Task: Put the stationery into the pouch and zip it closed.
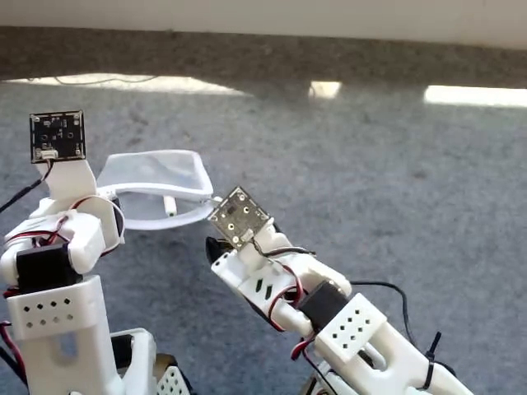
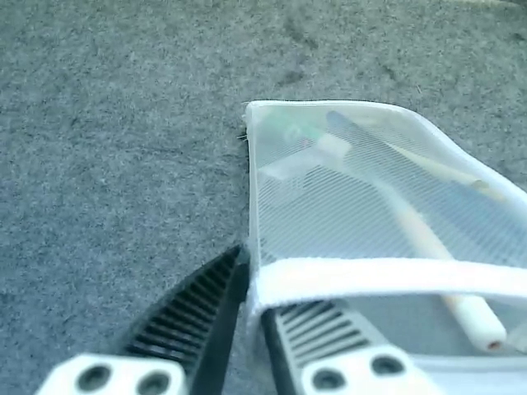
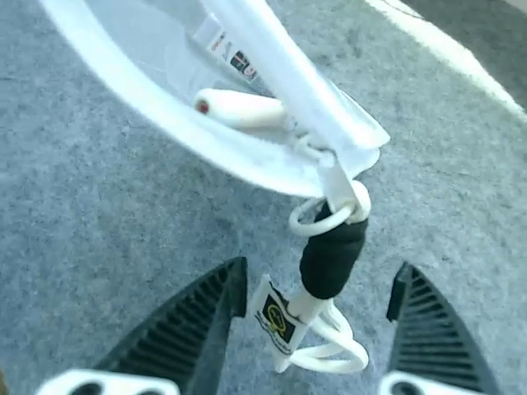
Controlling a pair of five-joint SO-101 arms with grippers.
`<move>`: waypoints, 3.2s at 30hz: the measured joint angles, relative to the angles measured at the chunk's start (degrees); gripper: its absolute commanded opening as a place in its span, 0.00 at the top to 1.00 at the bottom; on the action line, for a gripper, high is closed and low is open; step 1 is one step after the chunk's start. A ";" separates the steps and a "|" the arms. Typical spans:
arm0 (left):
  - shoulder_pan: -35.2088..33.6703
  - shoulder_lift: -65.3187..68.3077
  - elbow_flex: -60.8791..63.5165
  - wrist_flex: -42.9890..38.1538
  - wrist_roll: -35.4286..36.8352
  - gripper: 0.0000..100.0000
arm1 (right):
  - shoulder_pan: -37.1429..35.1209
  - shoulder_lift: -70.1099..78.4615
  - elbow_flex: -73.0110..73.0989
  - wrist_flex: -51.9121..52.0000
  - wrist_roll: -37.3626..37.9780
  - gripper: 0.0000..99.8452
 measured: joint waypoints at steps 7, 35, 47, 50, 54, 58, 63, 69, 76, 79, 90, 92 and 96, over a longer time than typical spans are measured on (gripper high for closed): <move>0.00 0.00 0.00 0.00 0.00 0.99 | 0.97 0.00 5.19 -9.32 0.00 0.74; 0.00 0.00 0.00 0.00 0.00 0.99 | 1.14 0.09 10.11 -20.40 0.00 0.78; 0.00 0.00 0.00 0.00 0.00 0.99 | 1.32 4.31 10.11 -20.40 0.00 0.80; 0.00 0.00 0.00 0.00 0.00 0.99 | 2.20 8.53 8.97 -20.40 0.00 0.80; 0.00 0.00 0.00 0.00 0.00 0.99 | 3.34 9.23 7.03 -20.40 0.00 0.80; 0.00 0.00 0.00 0.00 -0.44 0.99 | 3.34 7.03 6.77 -20.40 0.00 0.80; 0.00 0.00 0.00 0.00 -0.44 0.99 | 3.34 4.84 6.77 -20.40 0.00 0.80; 0.00 0.00 0.00 0.00 -0.44 0.99 | 3.34 6.07 6.68 -20.40 0.00 0.85; -0.26 -0.09 0.88 0.00 -0.44 0.99 | 3.60 6.07 6.68 -20.40 0.00 1.00; -0.26 -0.09 0.88 0.00 -0.44 0.99 | 3.78 5.45 6.68 -18.73 0.00 0.99; -0.09 -0.09 0.88 0.00 -0.44 0.98 | 3.52 -17.05 6.68 5.01 1.93 0.99; -0.09 -0.09 0.88 0.00 -0.44 0.94 | 2.90 -20.31 6.68 8.18 4.48 0.99; 0.00 -0.09 0.88 0.00 -0.44 0.83 | 0.00 -24.44 6.68 13.01 8.09 0.99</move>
